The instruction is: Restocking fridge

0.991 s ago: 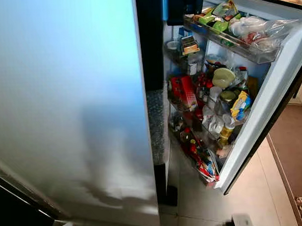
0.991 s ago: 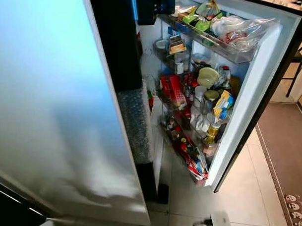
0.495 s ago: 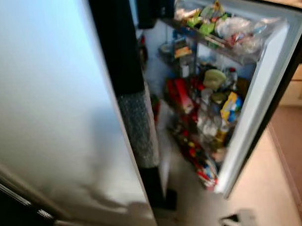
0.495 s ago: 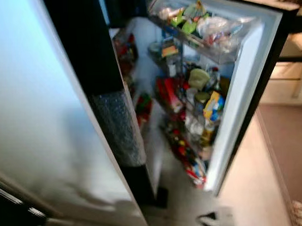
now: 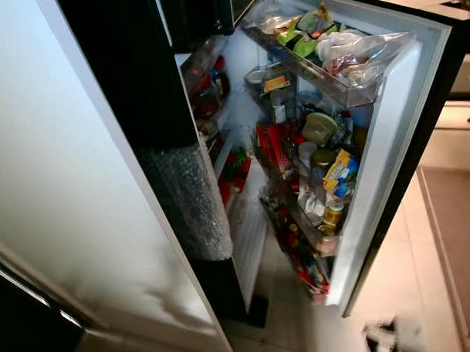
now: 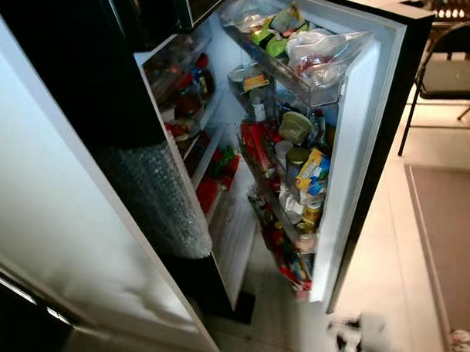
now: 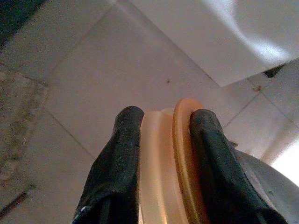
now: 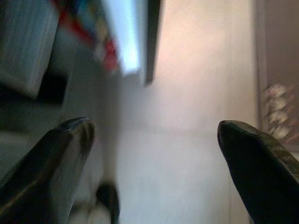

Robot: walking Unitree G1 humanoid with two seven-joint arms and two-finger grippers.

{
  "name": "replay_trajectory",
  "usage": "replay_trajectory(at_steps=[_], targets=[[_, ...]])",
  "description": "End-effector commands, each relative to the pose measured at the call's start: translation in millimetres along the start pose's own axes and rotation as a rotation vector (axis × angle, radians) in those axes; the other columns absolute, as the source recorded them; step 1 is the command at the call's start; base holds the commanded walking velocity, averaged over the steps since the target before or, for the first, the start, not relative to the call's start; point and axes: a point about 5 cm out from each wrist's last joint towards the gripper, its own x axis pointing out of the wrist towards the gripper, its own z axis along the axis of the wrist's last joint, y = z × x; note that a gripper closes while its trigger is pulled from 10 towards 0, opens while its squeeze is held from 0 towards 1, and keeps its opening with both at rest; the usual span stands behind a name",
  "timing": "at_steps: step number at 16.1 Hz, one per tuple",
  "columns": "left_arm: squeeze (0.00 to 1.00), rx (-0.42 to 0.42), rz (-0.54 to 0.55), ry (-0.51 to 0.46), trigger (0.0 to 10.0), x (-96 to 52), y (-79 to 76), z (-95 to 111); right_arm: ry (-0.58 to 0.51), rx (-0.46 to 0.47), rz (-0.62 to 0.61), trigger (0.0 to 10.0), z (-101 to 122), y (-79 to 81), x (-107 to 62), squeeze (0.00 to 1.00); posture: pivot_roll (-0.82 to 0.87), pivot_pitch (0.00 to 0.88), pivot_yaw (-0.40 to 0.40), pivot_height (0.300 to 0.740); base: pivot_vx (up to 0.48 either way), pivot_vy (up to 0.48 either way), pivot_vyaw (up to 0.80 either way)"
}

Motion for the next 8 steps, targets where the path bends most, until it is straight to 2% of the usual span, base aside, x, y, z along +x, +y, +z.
replay_trajectory(at_steps=[1, 2, 3, 4, 6, 8], targets=[[0.00, -0.013, -0.019, 0.037, 10.0, 0.1, -3.1, -4.4, -0.067, 0.003, 0.024, 10.0, 14.5, 4.9, 3.2, 0.00, -0.16, 0.000, 0.061, 0.740, 0.000, 0.000, 0.00], [0.00, -0.017, -0.007, 0.025, 10.0, 0.7, 4.9, 4.1, -0.160, 0.004, 0.043, 10.0, 35.8, 2.3, 5.4, 0.00, -0.16, 0.000, 0.060, 0.740, 0.000, 0.000, 0.00], [0.00, -0.018, -0.003, 0.022, 10.0, 0.7, 7.7, 6.2, -0.187, 0.002, 0.048, 10.0, 42.0, 1.7, 5.8, 0.00, -0.17, 0.000, 0.062, 0.740, 0.000, 0.000, 0.00], [0.00, -0.021, 0.010, 0.014, 10.0, -0.3, 18.4, 11.5, -0.286, -0.018, 0.097, 10.0, 63.5, 5.0, 6.2, 0.00, -0.17, 0.000, 0.063, 0.740, 0.000, 0.000, 0.00], [0.00, -0.023, 0.018, 0.007, 10.0, -1.1, 25.5, 15.2, -0.375, -0.096, 0.191, 10.0, 81.5, 19.8, 5.1, 0.00, -0.17, 0.000, 0.063, 0.740, 0.000, 0.000, 0.00], [0.00, -0.024, 0.023, 0.003, 10.0, -2.3, 32.3, 17.2, -0.487, -0.124, 0.235, 10.0, 103.7, 34.8, 2.4, 0.00, -0.17, 0.000, 0.062, 0.740, 0.000, 0.000, 0.00]])
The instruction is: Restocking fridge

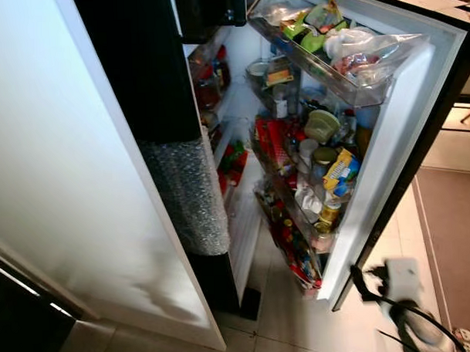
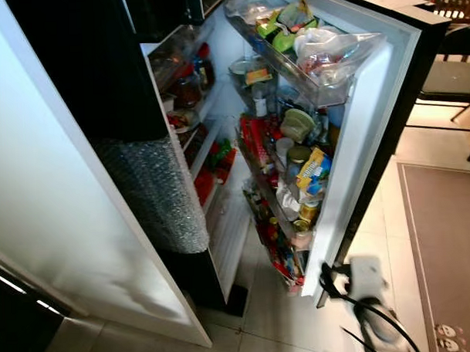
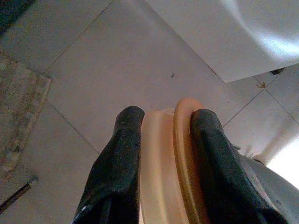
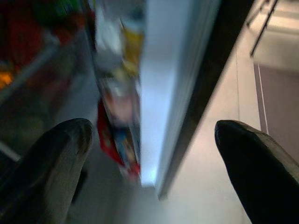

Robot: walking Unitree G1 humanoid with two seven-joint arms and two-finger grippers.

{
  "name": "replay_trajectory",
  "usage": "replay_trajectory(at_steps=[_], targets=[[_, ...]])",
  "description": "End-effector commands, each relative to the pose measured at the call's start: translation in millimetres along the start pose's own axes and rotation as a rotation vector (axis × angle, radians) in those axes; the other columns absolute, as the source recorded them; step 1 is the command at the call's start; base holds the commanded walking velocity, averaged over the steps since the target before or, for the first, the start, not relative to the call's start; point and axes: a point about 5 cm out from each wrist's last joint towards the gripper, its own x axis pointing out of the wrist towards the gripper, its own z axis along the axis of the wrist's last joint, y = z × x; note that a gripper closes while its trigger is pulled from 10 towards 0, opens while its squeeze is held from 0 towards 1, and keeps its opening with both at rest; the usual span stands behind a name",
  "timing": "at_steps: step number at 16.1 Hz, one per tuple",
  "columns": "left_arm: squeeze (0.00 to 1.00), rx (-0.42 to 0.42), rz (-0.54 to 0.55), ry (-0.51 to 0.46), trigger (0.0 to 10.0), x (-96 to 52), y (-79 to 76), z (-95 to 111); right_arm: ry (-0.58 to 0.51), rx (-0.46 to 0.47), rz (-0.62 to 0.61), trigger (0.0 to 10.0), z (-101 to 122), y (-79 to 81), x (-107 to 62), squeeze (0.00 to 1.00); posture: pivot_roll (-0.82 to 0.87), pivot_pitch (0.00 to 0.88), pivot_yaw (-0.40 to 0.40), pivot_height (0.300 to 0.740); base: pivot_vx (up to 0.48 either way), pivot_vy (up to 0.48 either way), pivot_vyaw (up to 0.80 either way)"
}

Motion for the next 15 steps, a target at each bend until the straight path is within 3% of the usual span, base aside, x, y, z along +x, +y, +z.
replay_trajectory(at_steps=[1, 3, 6, 7, 10, 11, 15], targets=[[0.00, -0.013, 0.012, 0.012, 10.0, -1.6, 7.4, -1.2, -0.049, -0.011, 0.018, 10.0, 11.7, 4.2, 5.4, 0.00, -0.17, 0.000, 0.062, 0.740, 0.000, 0.000, 0.00], [0.00, -0.013, -0.001, 0.013, 10.0, 0.7, -3.5, -1.9, -0.135, -0.007, 0.095, 10.0, 33.0, 16.8, 14.3, 0.00, -0.16, 0.000, 0.060, 0.740, 0.000, 0.000, 0.00], [0.00, -0.012, -0.002, 0.015, 10.0, 1.1, -5.2, -1.8, -0.221, -0.108, 0.271, 10.0, 56.7, 41.2, 19.7, 0.00, -0.16, 0.000, 0.054, 0.740, 0.000, 0.000, 0.00], [0.00, -0.015, -0.002, 0.014, 10.0, 1.1, -5.6, -1.8, -0.258, -0.120, 0.274, 10.0, 67.1, 44.0, 21.6, 0.00, -0.15, 0.000, 0.052, 0.740, 0.000, 0.000, 0.00], [0.00, -0.018, -0.001, 0.015, 10.0, 1.2, -6.3, -2.3, -0.338, -0.122, 0.149, 10.0, 95.2, 28.4, 27.4, 0.00, -0.15, 0.000, 0.053, 0.740, 0.000, 0.000, 0.00], [0.00, -0.017, 0.000, 0.017, 10.0, 1.3, -6.6, -2.5, -0.385, -0.110, 0.079, 10.0, 113.0, 15.9, 29.4, 0.00, -0.15, 0.000, 0.053, 0.740, 0.000, 0.000, 0.00], [0.00, -0.017, -0.002, 0.015, 10.0, 1.5, -7.7, -1.9, -0.432, -0.125, 0.036, 10.0, 136.3, 0.8, 28.7, 0.00, -0.16, 0.000, 0.056, 0.740, 0.000, 0.000, 0.00]])
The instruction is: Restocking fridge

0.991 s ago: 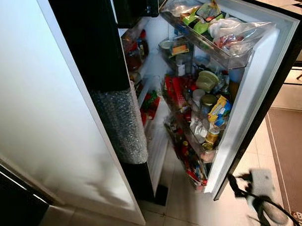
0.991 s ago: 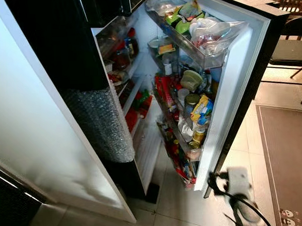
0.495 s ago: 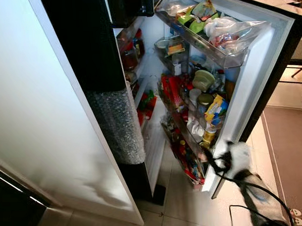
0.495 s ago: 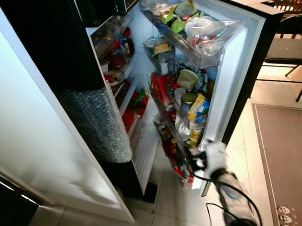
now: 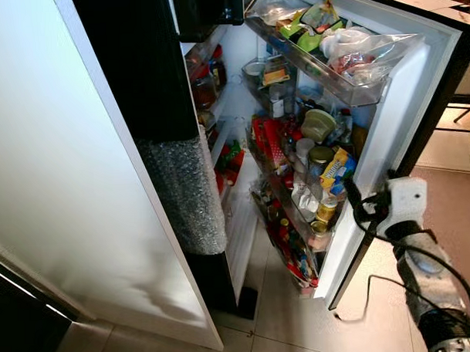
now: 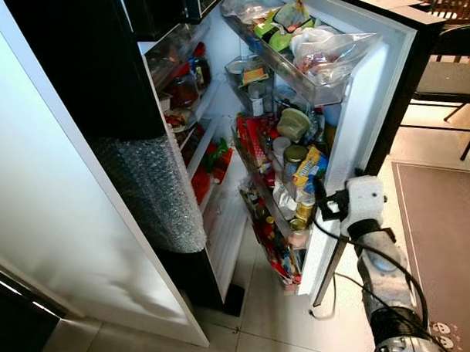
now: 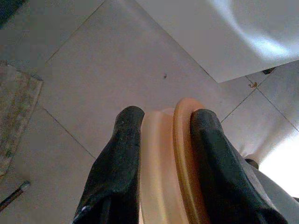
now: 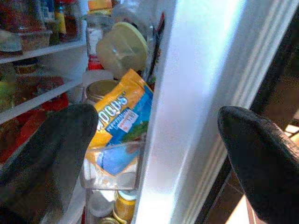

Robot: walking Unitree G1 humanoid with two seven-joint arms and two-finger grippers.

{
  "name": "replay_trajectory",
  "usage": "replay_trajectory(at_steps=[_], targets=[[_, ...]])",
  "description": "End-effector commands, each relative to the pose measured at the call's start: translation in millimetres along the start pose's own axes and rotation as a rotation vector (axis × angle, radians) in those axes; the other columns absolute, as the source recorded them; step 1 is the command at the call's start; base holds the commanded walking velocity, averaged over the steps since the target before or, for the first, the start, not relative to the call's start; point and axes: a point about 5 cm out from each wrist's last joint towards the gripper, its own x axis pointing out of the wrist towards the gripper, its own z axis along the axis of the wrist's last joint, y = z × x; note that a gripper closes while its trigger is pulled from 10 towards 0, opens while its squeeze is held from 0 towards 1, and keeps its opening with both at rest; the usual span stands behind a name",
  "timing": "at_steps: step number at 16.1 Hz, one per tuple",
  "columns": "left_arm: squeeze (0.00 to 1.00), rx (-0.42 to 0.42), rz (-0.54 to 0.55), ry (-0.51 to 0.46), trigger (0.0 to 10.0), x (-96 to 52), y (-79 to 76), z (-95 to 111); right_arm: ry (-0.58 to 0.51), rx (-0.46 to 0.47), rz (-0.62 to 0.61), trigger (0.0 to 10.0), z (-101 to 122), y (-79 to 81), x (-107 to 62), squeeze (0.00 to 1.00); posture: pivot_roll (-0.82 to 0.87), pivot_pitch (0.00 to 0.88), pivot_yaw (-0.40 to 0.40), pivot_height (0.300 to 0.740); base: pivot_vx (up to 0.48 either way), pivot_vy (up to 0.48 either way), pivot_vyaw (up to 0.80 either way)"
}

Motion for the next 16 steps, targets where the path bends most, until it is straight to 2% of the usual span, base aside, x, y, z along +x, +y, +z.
replay_trajectory(at_steps=[1, 3, 6, 9, 13, 15, 16], targets=[[0.00, -0.011, 0.006, 0.019, 10.0, -0.8, 1.6, -4.4, -0.019, -0.003, 0.004, 10.0, 8.5, -3.7, 4.9, 0.00, -0.16, 0.000, 0.056, 0.740, 0.000, 0.000, 0.00], [0.00, -0.011, 0.006, 0.018, 10.0, -0.6, 1.4, -3.7, -0.013, 0.000, 0.011, 10.0, 10.9, -6.2, 8.6, 0.00, -0.16, 0.000, 0.061, 0.740, 0.000, 0.000, 0.00], [0.00, -0.013, 0.006, 0.016, 10.0, -0.5, 1.1, -3.3, -0.010, 0.000, 0.096, 10.0, 15.5, 4.1, 16.7, 0.00, -0.15, 0.000, 0.063, 0.740, 0.000, 0.000, 0.00], [0.00, -0.016, 0.006, 0.013, 10.0, -0.3, 0.9, -2.7, -0.013, -0.004, 0.124, 10.0, 22.6, 5.7, 24.6, 0.00, -0.15, 0.000, 0.064, 0.740, 0.000, 0.000, 0.00], [0.00, -0.020, 0.008, 0.012, 10.0, -0.3, 0.9, -2.5, -0.022, -0.034, 0.032, 10.0, 34.4, -19.4, 30.4, 0.00, -0.15, 0.000, 0.065, 0.740, 0.000, 0.000, 0.00], [0.00, -0.022, 0.009, 0.012, 10.0, -0.4, 0.7, -3.1, -0.025, -0.052, -0.026, 10.0, 36.8, -35.2, 26.4, 0.00, -0.15, 0.000, 0.065, 0.740, 0.000, 0.000, 0.00], [0.00, -0.021, 0.010, 0.012, 10.0, -0.3, 0.7, -2.9, -0.022, -0.055, -0.040, 10.0, 36.3, -38.3, 25.2, 0.00, -0.15, 0.000, 0.069, 0.740, 0.000, 0.000, 0.00]])
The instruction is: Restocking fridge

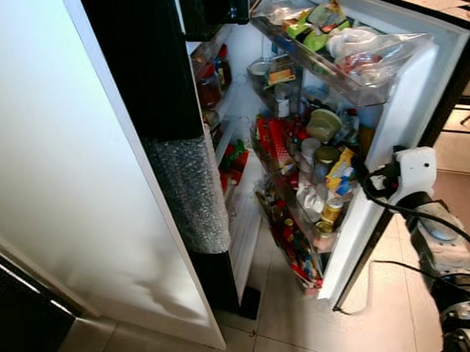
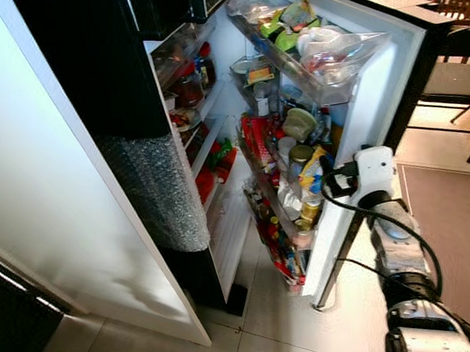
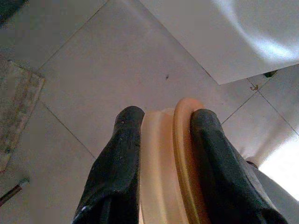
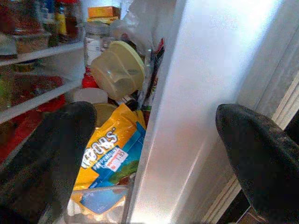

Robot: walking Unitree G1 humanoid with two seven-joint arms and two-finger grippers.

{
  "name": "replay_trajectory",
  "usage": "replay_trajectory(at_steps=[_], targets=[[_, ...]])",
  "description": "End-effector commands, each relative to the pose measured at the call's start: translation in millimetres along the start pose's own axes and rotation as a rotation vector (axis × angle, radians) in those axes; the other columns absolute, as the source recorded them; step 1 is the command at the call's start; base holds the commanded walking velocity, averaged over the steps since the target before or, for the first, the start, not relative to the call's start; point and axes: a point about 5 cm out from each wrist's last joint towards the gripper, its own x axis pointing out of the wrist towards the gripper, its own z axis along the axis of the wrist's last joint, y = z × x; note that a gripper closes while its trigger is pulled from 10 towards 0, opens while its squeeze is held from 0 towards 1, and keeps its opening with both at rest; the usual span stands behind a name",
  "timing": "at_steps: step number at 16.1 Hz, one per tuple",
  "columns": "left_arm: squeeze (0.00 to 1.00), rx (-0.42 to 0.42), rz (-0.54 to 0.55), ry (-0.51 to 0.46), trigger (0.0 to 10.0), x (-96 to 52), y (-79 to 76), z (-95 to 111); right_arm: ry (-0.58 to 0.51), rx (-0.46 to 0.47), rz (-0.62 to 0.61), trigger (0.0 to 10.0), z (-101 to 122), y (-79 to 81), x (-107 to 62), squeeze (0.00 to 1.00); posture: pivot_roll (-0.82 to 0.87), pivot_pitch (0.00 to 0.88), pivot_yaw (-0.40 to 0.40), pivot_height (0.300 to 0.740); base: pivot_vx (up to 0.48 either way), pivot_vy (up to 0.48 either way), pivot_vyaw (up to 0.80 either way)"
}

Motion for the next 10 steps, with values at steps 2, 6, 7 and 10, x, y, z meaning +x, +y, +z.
replay_trajectory(at_steps=[2, 6, 7, 10], targets=[[0.00, -0.016, 0.010, 0.016, 10.0, -0.6, 1.6, -3.8, -0.012, -0.020, -0.128, 10.0, 1.9, -31.4, -11.5, 0.00, -0.15, 0.000, 0.071, 0.740, 0.000, 0.000, 0.00], [0.00, -0.010, 0.012, 0.019, 10.0, -0.8, 1.8, -4.5, 0.142, -0.094, -0.398, 10.0, -27.8, -93.3, -63.1, 0.00, -0.16, 0.000, 0.071, 0.740, 0.000, 0.000, 0.00], [0.00, -0.008, 0.011, 0.020, 10.0, -0.7, 1.6, -4.5, 0.180, -0.085, -0.481, 10.0, -36.1, -105.3, -77.7, 0.00, -0.16, 0.000, 0.069, 0.740, 0.000, 0.000, 0.00], [0.00, 0.000, 0.008, 0.022, 10.0, -0.6, 1.4, -4.2, 0.274, -0.052, -0.551, 10.0, -62.4, -103.5, -98.6, 0.00, -0.16, 0.000, 0.068, 0.740, 0.000, 0.000, 0.00]])
